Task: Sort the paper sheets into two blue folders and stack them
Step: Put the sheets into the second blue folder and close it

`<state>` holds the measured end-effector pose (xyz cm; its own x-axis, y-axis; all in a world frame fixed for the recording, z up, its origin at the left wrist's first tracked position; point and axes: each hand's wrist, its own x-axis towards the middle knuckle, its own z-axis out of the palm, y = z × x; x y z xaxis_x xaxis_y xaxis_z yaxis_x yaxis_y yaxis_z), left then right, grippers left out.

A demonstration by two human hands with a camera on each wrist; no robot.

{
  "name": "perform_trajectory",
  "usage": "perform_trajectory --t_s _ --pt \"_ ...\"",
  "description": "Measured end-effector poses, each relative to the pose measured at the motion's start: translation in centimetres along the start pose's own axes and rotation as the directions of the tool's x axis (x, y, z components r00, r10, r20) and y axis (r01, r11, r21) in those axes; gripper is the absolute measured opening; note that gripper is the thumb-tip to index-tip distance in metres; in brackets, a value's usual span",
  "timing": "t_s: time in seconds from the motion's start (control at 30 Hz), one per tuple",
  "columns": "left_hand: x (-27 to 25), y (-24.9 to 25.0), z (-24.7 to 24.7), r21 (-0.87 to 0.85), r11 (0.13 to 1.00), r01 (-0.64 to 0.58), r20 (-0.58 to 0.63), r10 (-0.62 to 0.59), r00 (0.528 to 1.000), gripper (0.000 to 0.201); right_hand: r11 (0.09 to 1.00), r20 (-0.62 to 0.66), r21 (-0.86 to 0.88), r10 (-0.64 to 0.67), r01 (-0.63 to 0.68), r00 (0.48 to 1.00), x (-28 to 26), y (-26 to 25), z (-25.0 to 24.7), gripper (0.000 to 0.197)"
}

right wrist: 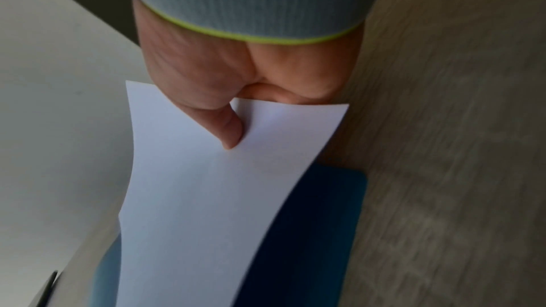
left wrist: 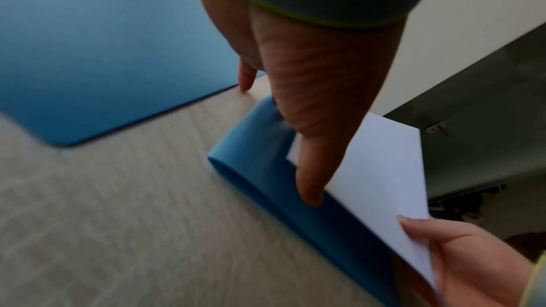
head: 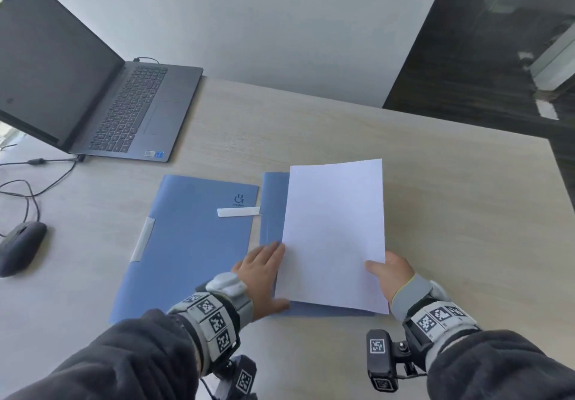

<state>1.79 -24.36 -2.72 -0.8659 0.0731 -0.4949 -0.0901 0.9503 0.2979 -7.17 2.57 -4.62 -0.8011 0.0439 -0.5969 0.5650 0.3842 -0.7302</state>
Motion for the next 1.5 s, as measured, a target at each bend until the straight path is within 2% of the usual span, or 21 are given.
perform_trajectory --t_s 0.1,0.2,0.27,0.4,0.5,0.57,0.63,0.7,0.8,0.87,0.93,1.03,1.13,1.27,1.33,1.5 --pt "0.0 0.4 1.4 0.084 0.995 0.053 0.018 -0.055 0.998 0.129 0.992 -0.03 0.12 0.04 -0.036 0.999 -0.3 1.0 -1.9 0.023" --pt "0.2 1.1 1.9 0.158 0.985 0.075 -0.001 -0.076 0.997 0.131 0.978 -0.059 0.196 0.078 -0.066 0.995 -0.6 2.3 -4.2 0.025" --pt "0.1 1.8 1.8 0.185 0.98 0.073 -0.007 -0.073 0.997 0.126 0.974 -0.089 0.215 0.093 -0.073 0.992 -0.8 3.3 -5.7 0.026" --pt "-0.7 2.2 0.7 0.227 0.973 0.042 0.001 -0.043 0.999 0.101 0.953 -0.161 0.289 0.139 -0.088 0.977 -0.8 4.3 -7.3 0.024" --pt "-2.0 2.5 -0.2 0.12 0.992 0.034 0.032 -0.038 0.999 0.089 0.902 -0.223 0.418 0.213 -0.105 0.951 -0.6 4.5 -8.7 0.026" --pt "-2.8 2.6 -0.4 0.017 0.996 0.087 0.025 -0.088 0.996 0.094 0.881 -0.25 0.457 0.256 -0.12 0.934 -0.6 4.4 -9.8 0.026" --pt "-3.3 2.3 -0.4 -0.072 0.983 0.171 -0.021 -0.173 0.985 0.097 0.874 -0.246 0.457 0.3 -0.163 0.921 -0.1 4.6 -10.7 0.036" --pt "-3.8 1.9 -0.4 -0.228 0.939 0.259 -0.048 -0.277 0.96 0.089 0.883 -0.217 0.425 0.313 -0.199 0.925 0.2 4.8 -11.0 0.046" --pt "-4.6 1.7 -0.2 -0.55 0.781 0.296 -0.086 -0.406 0.91 0.068 0.936 -0.257 0.311 0.251 -0.166 0.933 0.1 4.5 -9.8 0.037" --pt "-4.8 1.8 -0.1 -0.622 0.714 0.323 -0.096 -0.479 0.873 0.047 0.959 -0.263 0.253 0.198 -0.131 0.944 -0.2 4.0 -8.2 0.03" --pt "-4.9 1.9 -0.4 -0.626 0.664 0.409 -0.074 -0.573 0.816 0.02 0.981 -0.199 0.163 0.138 -0.106 0.97 -0.3 3.1 -6.3 0.028" --pt "-5.2 1.4 -0.3 -0.668 0.574 0.474 -0.008 -0.643 0.766 0.031 0.995 -0.068 0.076 0.065 -0.06 0.996 -0.3 1.6 -3.3 0.023" --pt "-5.6 0.4 0.1 -0.76 0.475 0.444 0.002 -0.681 0.732 0.036 1.0 0.012 -0.005 0.026 -0.026 1.0 -0.6 0.0 -0.2 0.016" --pt "-6.4 -0.1 0.4 -0.836 0.38 0.396 0.047 -0.669 0.741 0.033 0.998 0.042 -0.056 0.009 -0.006 0.999 -0.9 -1.0 2.3 0.016" --pt "-6.7 -0.4 0.4 -0.836 0.36 0.415 0.071 -0.678 0.732 0.033 0.997 0.064 -0.079 0.003 0.002 0.998 -0.9 -1.3 3.3 0.017" --pt "-6.6 -0.4 0.4 -0.83 0.391 0.397 0.047 -0.661 0.749 0.036 0.992 0.079 -0.128 -0.003 0.013 0.997 -0.9 -1.7 4.4 0.019"
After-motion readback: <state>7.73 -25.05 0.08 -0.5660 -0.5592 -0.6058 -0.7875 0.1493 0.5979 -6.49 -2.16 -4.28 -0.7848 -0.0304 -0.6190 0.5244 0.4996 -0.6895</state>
